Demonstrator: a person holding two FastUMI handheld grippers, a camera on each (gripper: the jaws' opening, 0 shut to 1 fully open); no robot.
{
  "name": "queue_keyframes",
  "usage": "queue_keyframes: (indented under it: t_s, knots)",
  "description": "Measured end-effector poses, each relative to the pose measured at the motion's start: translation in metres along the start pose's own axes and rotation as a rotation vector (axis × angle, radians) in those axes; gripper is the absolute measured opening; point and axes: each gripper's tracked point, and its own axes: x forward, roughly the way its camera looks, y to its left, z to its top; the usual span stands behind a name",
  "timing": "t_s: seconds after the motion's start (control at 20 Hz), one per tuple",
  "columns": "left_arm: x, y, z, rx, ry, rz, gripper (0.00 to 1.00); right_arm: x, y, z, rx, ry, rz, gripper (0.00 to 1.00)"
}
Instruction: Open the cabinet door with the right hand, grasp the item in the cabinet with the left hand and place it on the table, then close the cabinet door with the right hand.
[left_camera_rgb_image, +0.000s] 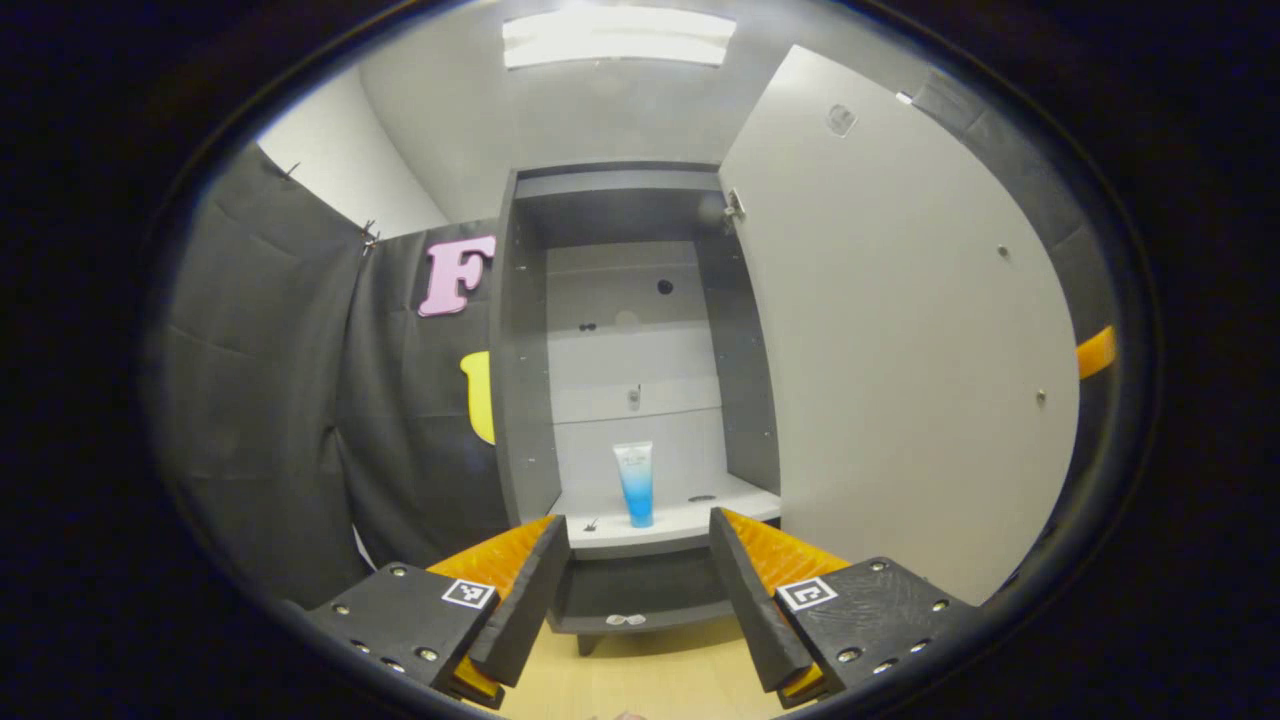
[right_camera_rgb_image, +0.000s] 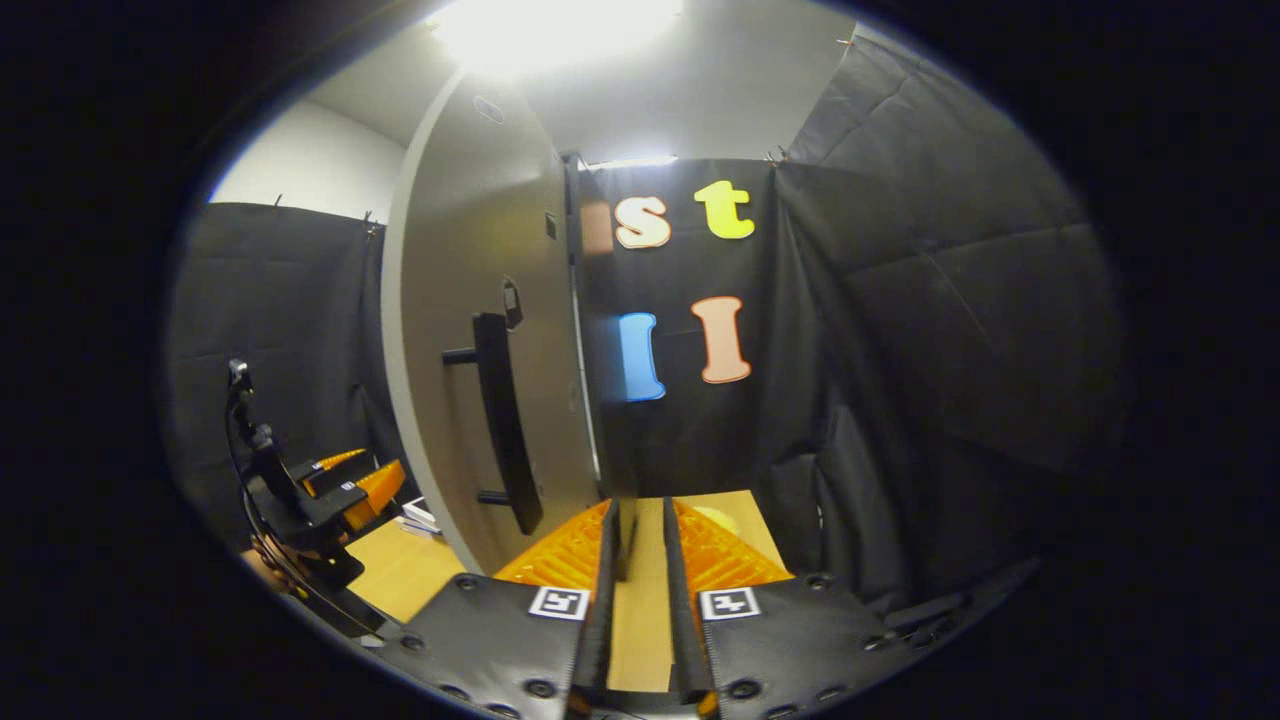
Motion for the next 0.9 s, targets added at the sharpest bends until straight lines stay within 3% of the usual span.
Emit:
queue_keyframes:
  t_s: [0.1,0.15,0.2,0.25,0.5,0.9]
  knots:
    - [0.024,-0.003,0.001,-0.005,0.006,-0.02,0.84,0.001,-0.015,-0.004,-0.007,-0.015,-0.062,0.72]
    - [0.037,-0.004,0.001,-0.006,0.012,-0.029,0.84,-0.001,-0.027,-0.006,-0.018,-0.022,-0.11,0.89]
    - [0.051,-0.004,0.0,-0.008,0.016,-0.033,0.84,0.001,-0.036,-0.009,-0.029,-0.024,-0.149,0.95]
    - [0.064,-0.004,0.0,-0.01,0.023,-0.038,0.84,0.001,-0.041,-0.009,-0.039,-0.025,-0.178,0.99]
    - [0.12,-0.001,-0.006,-0.027,0.04,-0.051,0.87,0.016,-0.06,-0.008,-0.044,-0.043,-0.283,0.98]
    - [0.199,0.007,-0.033,-0.037,0.071,-0.072,0.87,0.033,-0.069,-0.01,-0.029,-0.029,-0.391,0.98]
